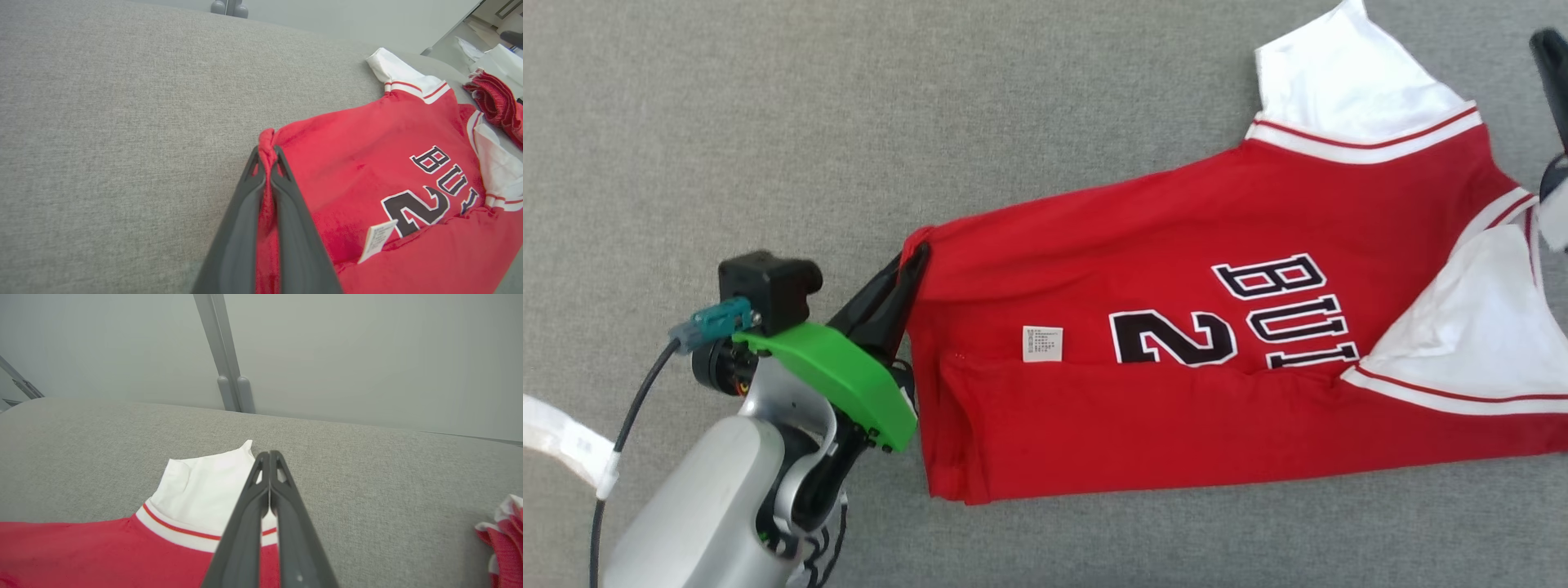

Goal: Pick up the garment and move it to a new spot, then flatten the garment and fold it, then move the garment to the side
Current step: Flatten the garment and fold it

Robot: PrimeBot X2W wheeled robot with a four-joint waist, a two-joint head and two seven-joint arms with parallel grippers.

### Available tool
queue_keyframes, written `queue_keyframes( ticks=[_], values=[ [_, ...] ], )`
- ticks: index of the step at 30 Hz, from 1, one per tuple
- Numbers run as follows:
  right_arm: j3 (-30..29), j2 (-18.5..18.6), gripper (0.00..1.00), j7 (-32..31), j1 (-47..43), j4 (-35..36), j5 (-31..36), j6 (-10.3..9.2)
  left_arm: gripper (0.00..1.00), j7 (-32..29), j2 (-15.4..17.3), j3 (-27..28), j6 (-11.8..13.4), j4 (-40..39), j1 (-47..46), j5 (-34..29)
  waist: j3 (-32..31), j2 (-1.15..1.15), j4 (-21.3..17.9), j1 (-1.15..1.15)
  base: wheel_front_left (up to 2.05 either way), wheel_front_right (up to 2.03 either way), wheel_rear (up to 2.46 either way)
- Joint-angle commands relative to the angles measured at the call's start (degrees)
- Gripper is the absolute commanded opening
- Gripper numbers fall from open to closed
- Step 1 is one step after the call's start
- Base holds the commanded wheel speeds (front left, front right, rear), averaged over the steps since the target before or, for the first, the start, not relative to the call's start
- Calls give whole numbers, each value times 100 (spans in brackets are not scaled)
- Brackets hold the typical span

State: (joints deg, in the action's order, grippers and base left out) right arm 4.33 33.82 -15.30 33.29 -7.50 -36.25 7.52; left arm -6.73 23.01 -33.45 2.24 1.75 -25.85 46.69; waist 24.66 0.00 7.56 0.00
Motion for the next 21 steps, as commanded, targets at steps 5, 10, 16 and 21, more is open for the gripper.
queue_keyframes(
  ticks=[5, 10, 16, 21],
  values=[
    [-575, -291, 0, -18, -1259, 676, -231, -5, 0, 89, 209, 110, 240, -382, 653, 182, -731, 0, -535, 0, 0, 0, 0],
    [-718, -524, 0, -164, -1614, 964, 28, -4, 0, 42, 265, 125, 325, -472, 806, 201, -780, 0, -617, 0, 0, 0, 0],
    [-665, -702, 0, -125, -1640, 1062, 280, -4, 15, 205, 209, 224, 428, -326, 812, 181, -831, 0, -587, 0, 0, 0, 0],
    [-620, -859, 100, 259, -1733, 978, 737, -4, 100, 552, 178, 214, 404, -11, 835, -5, -1001, 0, -536, 0, 0, 0, 0]
  ],
)
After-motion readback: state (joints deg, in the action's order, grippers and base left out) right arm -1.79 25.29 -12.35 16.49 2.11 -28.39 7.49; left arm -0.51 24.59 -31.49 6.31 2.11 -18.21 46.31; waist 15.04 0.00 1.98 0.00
